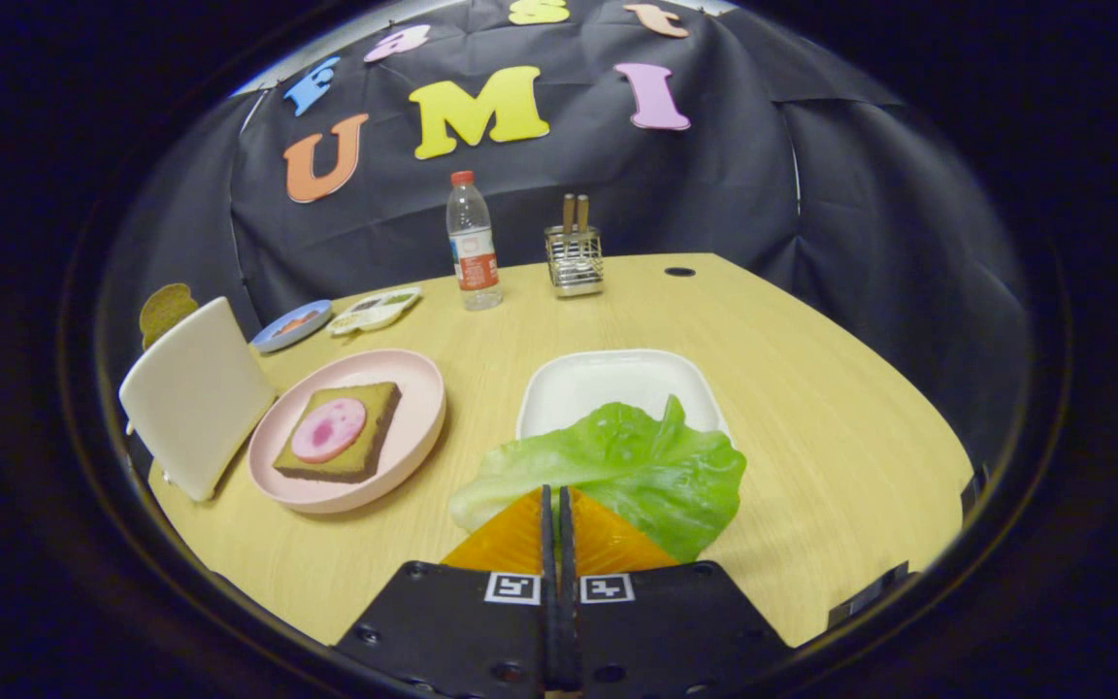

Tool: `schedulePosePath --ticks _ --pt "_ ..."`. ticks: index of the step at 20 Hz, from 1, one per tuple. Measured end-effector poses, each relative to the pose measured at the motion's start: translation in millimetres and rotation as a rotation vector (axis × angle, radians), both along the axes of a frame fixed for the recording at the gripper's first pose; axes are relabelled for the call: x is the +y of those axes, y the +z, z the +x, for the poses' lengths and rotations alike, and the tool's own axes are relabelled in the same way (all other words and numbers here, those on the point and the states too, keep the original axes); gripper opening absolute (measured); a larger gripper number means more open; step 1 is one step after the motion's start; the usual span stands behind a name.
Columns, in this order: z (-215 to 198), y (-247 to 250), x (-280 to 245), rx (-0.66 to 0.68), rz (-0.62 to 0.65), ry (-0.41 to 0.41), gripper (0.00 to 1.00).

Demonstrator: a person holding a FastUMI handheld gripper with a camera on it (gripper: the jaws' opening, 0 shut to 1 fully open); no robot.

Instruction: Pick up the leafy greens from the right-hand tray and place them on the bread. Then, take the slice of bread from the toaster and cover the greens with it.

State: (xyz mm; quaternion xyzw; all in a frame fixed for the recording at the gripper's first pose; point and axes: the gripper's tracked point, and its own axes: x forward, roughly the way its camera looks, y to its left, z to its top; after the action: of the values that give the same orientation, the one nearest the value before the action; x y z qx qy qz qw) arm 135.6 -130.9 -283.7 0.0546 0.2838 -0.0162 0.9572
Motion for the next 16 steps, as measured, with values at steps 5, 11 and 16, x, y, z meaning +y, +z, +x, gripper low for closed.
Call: schedulePosePath --ticks 5,11,16 --pt "-3.5 40.7 8.8 -0.088 -0.045 0.014 0.0" --pt "2.8 69.2 24.4 -0.122 -0.047 0.021 0.0" --pt "20.4 97.1 44.3 -0.142 -0.048 0.018 0.0"
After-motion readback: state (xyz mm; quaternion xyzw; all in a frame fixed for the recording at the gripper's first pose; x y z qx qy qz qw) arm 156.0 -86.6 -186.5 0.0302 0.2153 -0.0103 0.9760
